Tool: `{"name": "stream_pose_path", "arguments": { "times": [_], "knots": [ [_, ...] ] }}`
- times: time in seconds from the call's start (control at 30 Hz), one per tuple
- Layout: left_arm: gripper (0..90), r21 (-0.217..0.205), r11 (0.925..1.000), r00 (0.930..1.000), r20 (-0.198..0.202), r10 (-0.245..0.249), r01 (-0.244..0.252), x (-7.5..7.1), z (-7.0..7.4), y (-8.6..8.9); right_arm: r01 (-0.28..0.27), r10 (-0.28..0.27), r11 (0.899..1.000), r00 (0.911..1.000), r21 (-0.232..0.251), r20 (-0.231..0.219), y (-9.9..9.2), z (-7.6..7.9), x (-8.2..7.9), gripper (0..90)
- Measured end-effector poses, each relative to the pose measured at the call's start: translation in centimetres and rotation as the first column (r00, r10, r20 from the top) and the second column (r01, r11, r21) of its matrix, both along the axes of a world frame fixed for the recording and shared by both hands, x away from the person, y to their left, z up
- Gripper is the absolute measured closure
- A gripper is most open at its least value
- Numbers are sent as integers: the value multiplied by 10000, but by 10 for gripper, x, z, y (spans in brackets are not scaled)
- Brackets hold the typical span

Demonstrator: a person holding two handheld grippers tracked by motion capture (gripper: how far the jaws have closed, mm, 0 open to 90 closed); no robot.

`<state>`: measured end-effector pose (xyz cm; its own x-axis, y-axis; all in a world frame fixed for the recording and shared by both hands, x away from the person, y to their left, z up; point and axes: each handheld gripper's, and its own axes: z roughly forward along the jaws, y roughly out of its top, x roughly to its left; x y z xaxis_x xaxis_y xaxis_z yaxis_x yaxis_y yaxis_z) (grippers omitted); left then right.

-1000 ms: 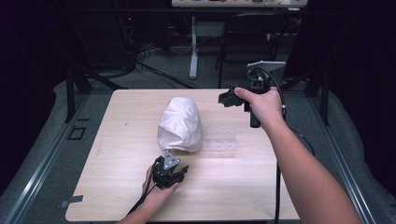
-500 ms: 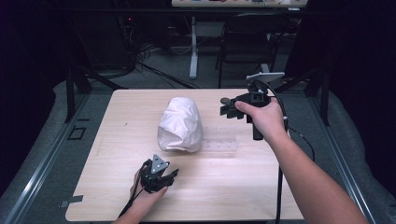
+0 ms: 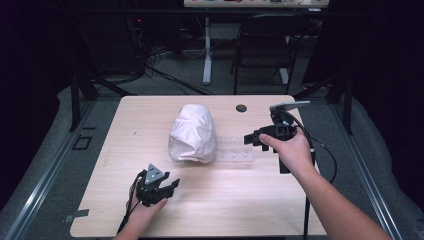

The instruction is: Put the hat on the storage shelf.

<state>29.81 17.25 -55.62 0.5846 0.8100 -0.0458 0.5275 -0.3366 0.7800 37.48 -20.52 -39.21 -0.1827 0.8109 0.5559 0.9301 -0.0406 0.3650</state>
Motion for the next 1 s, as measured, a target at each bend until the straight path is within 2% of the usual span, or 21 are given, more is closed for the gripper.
{"name": "stream_pose_path", "arguments": {
  "times": [0.07,0.1,0.13,0.17,0.3,0.33,0.37,0.43,0.47,0.5,0.57,0.63,0.7,0.8,0.87,0.93,0.97,1.0],
  "knots": [
    [520,36,10000,10000,30,60,-61,1,-1,1,21,-21,10000,10000,-89,15,0,-3,-2,571],
    [519,57,9999,10000,-37,85,-85,2,-2,2,-40,43,9997,9999,-248,133,-3,-12,-7,561],
    [519,57,9999,10000,-37,85,-85,2,-2,2,-40,43,9997,9999,-248,133,-3,-12,-7,561],
    [518,103,9999,9999,-40,122,-121,3,-4,2,-108,124,9982,9996,-591,266,-5,-21,-12,552],
    [512,98,9998,9999,3,167,-167,4,-4,3,-194,215,9968,9994,-772,263,-10,-37,-19,535],
    [511,98,9998,9999,3,167,-167,4,-4,3,-194,215,9968,9994,-772,263,-10,-37,-19,535],
    [509,113,9998,9998,39,173,-173,4,-4,3,-270,301,9954,9990,-923,329,-11,-44,-23,534],
    [509,124,9998,9998,61,178,-179,4,-4,3,-269,304,9950,9989,-963,348,-12,-47,-25,534],
    [507,95,9997,9998,24,222,-222,4,-5,3,-342,385,9943,9984,-1013,413,-11,-55,-31,533],
    [508,95,9997,9998,24,222,-222,4,-5,3,-342,385,9943,9984,-1013,413,-11,-55,-31,533],
    [507,100,9997,9997,4,227,-227,5,-6,3,-438,513,9914,9970,-1236,582,-10,-66,-40,531],
    [507,91,9997,9998,3,216,-216,5,-6,3,-401,484,9911,9968,-1268,633,-9,-72,-42,531],
    [506,85,9997,9998,3,211,-211,5,-6,3,-402,495,9890,9968,-1422,628,-10,-88,-49,531],
    [505,73,9997,9998,-3,215,-215,5,-6,3,-379,490,9884,9962,-1469,726,-11,-96,-52,531],
    [504,74,9997,9998,31,214,-215,5,-6,3,-193,362,9852,9947,-1706,964,-12,-105,-57,531],
    [504,79,9998,9998,35,207,-207,5,-6,2,-136,316,9844,9944,-1754,1006,-13,-110,-59,531],
    [503,85,9998,9998,29,193,-193,5,-6,2,-123,338,9787,9942,-2049,1019,-15,-118,-62,527],
    [503,82,9998,9998,18,185,-185,5,-7,2,-123,338,9787,9942,-2049,1019,-15,-118,-62,527]
  ]
}}
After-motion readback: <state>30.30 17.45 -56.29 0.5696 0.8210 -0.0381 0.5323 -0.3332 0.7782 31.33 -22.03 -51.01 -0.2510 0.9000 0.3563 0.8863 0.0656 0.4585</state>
